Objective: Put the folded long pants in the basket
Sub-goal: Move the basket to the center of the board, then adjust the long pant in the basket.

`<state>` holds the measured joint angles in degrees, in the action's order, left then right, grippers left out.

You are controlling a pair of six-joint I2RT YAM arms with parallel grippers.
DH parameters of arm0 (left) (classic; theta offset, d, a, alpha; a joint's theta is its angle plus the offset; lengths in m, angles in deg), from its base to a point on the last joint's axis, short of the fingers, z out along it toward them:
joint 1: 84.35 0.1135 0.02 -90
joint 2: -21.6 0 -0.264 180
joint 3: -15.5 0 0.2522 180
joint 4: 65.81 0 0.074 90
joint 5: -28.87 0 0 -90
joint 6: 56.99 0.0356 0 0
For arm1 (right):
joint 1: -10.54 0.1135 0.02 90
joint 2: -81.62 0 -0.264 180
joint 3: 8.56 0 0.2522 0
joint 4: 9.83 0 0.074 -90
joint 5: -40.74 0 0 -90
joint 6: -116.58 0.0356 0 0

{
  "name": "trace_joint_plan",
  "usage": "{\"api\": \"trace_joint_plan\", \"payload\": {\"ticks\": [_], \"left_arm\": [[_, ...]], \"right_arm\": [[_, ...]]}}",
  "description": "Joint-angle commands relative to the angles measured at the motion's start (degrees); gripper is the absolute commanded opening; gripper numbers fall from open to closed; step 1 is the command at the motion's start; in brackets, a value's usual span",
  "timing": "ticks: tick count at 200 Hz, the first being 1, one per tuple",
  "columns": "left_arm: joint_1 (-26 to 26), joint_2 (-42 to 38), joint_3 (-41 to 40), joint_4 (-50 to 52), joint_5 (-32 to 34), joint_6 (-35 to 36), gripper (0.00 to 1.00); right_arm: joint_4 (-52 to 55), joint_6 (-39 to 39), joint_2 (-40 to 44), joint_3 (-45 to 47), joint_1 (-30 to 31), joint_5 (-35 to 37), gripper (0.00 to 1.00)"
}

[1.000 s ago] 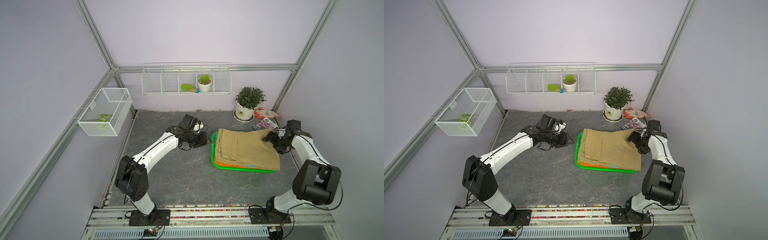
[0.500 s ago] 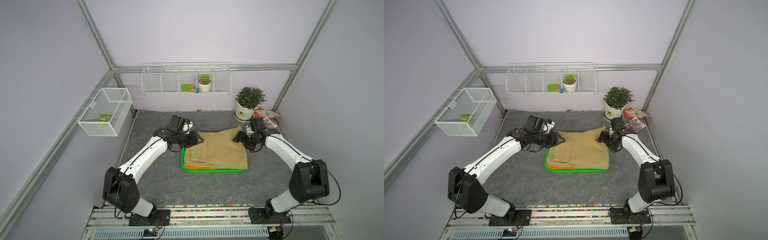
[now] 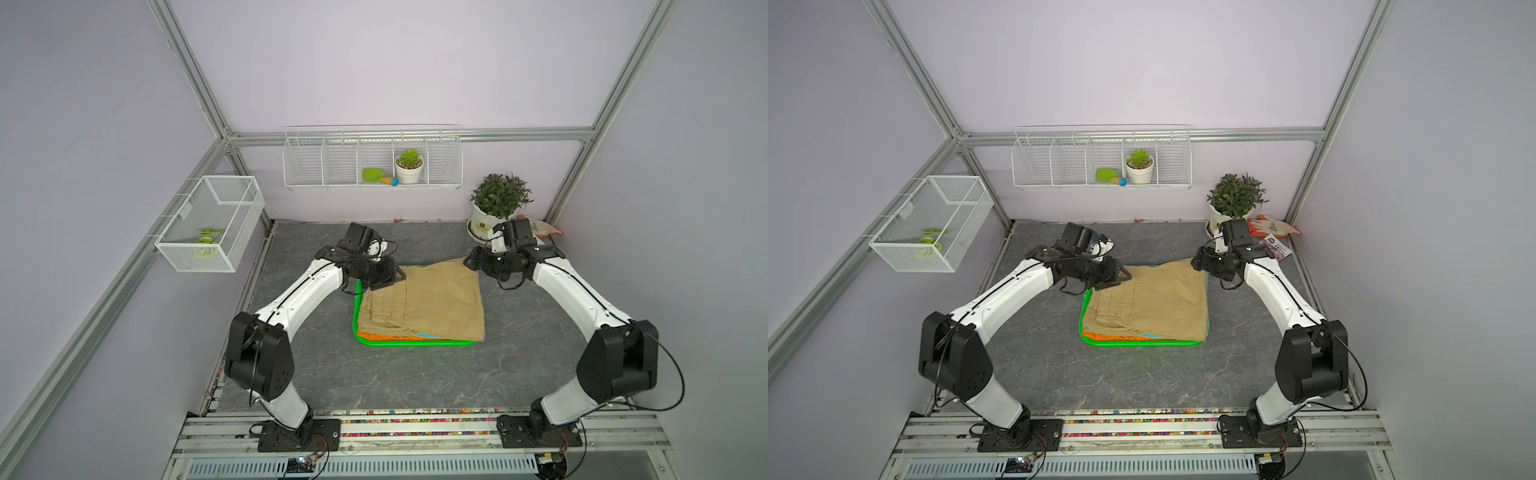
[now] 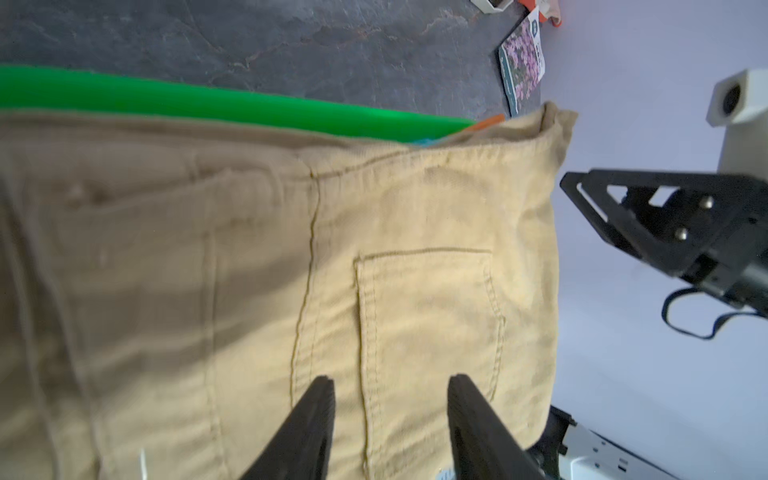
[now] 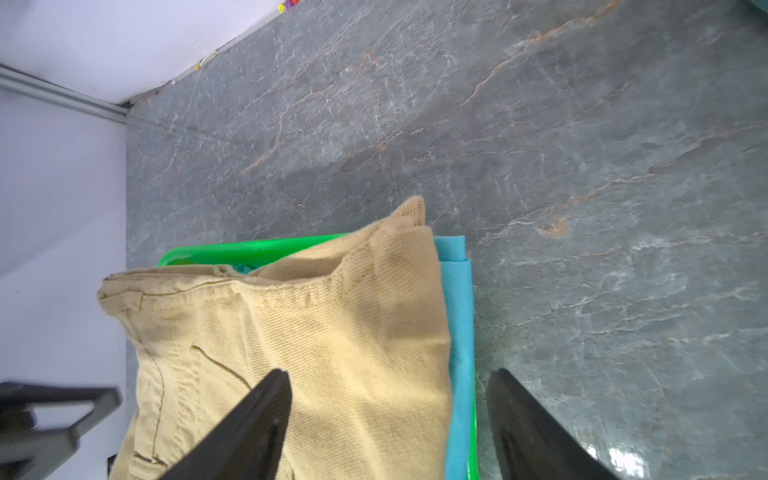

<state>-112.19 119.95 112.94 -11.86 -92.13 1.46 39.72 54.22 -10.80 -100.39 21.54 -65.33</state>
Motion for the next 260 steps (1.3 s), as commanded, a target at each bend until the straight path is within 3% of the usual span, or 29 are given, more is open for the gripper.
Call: {"api": "trace_joint_plan", "payload": {"ticks": [1, 56, 96, 131, 162, 186, 202, 212, 243, 260], "left_arm": [[0.5, 4.3, 5.1, 2.7, 3.0, 1.5, 0.47], [3.2, 6.7, 5.5, 5.2, 7.8, 1.6, 0.45], [6.4, 7.2, 2.1, 4.5, 8.6, 1.5, 0.45], [8.2, 5.8, 0.8, 4.5, 8.9, 1.5, 0.45], [8.9, 4.9, 0.3, 5.3, 8.8, 1.8, 0.45], [8.9, 1.8, 0.7, 4.6, 7.6, 2.3, 0.46], [8.9, -1.4, 0.5, 4.0, 6.0, 2.2, 0.47], [8.9, -3.4, 0.2, 4.0, 4.6, 2.1, 0.48], [8.5, -12.1, -6.4, 2.7, -1.5, 1.0, 0.49], [8.2, -18.0, -12.8, 0.6, -4.6, -0.5, 0.49]], "right_arm": [[0.7, -3.4, -3.9, -3.2, -0.2, -1.5, 0.7], [4.4, -7.8, -10.0, -10.7, -0.2, 1.3, 0.49], [3.6, -7.7, -11.3, -11.6, -0.2, 2.2, 0.18], [1.5, -7.9, -12.3, -12.4, -0.3, 2.6, 0.13], [3.1, -7.9, -14.3, -15.3, -0.9, 3.0, 0.14], [3.0, -7.4, -11.8, -15.3, -1.0, 1.7, 0.32], [3.0, -7.0, -7.8, -13.8, -0.9, 2.6, 0.52], [4.2, -6.4, -4.8, -12.5, -1.0, 4.3, 0.56], [5.3, -4.3, 6.8, -2.4, -0.7, 1.7, 0.55], [5.0, -2.7, 14.3, 5.3, 0.0, -0.5, 0.5]]}}
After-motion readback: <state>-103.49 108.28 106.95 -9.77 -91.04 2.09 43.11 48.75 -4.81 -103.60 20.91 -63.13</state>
